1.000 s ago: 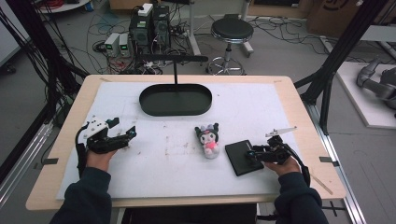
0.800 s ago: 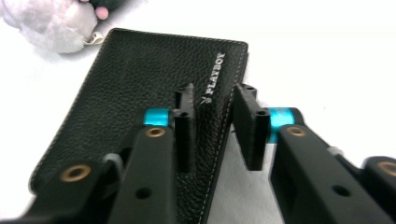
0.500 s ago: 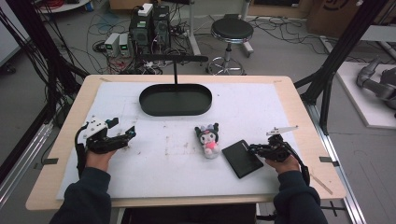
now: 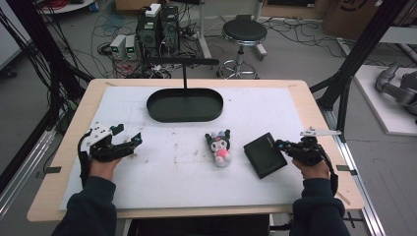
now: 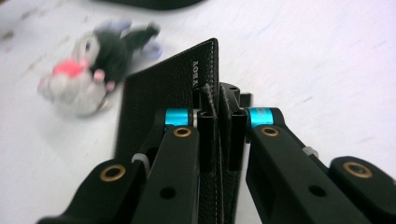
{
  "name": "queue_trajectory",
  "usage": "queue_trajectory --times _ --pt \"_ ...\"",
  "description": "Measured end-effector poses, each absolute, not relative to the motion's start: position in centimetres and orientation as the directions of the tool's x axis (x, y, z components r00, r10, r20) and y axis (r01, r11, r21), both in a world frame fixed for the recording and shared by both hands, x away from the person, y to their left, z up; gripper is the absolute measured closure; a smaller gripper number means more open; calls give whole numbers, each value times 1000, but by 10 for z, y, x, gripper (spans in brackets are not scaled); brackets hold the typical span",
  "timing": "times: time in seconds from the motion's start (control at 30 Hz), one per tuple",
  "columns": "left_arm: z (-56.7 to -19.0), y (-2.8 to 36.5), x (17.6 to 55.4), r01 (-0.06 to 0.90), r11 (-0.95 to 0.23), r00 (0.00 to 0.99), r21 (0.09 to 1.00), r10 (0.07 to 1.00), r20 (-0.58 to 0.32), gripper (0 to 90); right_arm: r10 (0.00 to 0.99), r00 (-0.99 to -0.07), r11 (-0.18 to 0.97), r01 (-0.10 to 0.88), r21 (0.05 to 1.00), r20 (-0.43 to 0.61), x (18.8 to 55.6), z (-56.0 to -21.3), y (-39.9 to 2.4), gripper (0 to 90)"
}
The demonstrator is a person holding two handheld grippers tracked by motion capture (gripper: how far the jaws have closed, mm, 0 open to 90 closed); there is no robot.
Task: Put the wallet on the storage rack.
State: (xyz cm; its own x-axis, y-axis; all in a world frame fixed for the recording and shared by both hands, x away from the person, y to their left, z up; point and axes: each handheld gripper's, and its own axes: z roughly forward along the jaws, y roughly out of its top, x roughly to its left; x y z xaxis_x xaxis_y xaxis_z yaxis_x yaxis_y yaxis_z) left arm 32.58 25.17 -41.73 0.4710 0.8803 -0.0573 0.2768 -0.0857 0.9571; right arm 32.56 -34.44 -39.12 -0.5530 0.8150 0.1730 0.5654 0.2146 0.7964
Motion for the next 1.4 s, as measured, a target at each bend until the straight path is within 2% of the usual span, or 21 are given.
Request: queue_trajectory --times 0.1,0.3,0.5,0.67,0.83,0.97,1.17,1.23,1.33,1.4 --pt "-417 252 325 277 -83 468 957 882 -59 223 845 -518 201 533 822 130 319 -378 -352 884" --pt "-417 252 325 276 -86 466 957 883 -55 223 850 -521 241 504 829 70 312 -367 -353 890" --pt "-417 252 325 275 -89 469 957 882 -53 225 799 -601 354 430 830 -30 315 -363 -318 890" --pt "-417 253 325 275 -89 468 957 882 -53 225 796 -597 399 400 825 -96 321 -373 -291 888" --pt "-417 254 324 277 -88 465 957 884 -53 225 797 -592 406 380 831 -119 320 -374 -286 877" --pt "-417 253 324 274 -92 466 957 883 -49 225 785 -613 401 388 830 -92 322 -380 -287 793" --pt "-417 253 325 275 -93 467 957 883 -49 225 781 -614 411 368 834 -114 320 -381 -282 596" --pt "-417 253 325 276 -92 467 957 883 -49 225 790 -604 396 372 839 -106 319 -381 -284 570" --pt "-417 253 325 274 -90 468 957 882 -51 225 791 -604 392 387 835 -91 320 -383 -285 600" --pt "-417 253 325 274 -91 469 958 882 -51 225 783 -613 417 386 823 -109 320 -384 -284 687"
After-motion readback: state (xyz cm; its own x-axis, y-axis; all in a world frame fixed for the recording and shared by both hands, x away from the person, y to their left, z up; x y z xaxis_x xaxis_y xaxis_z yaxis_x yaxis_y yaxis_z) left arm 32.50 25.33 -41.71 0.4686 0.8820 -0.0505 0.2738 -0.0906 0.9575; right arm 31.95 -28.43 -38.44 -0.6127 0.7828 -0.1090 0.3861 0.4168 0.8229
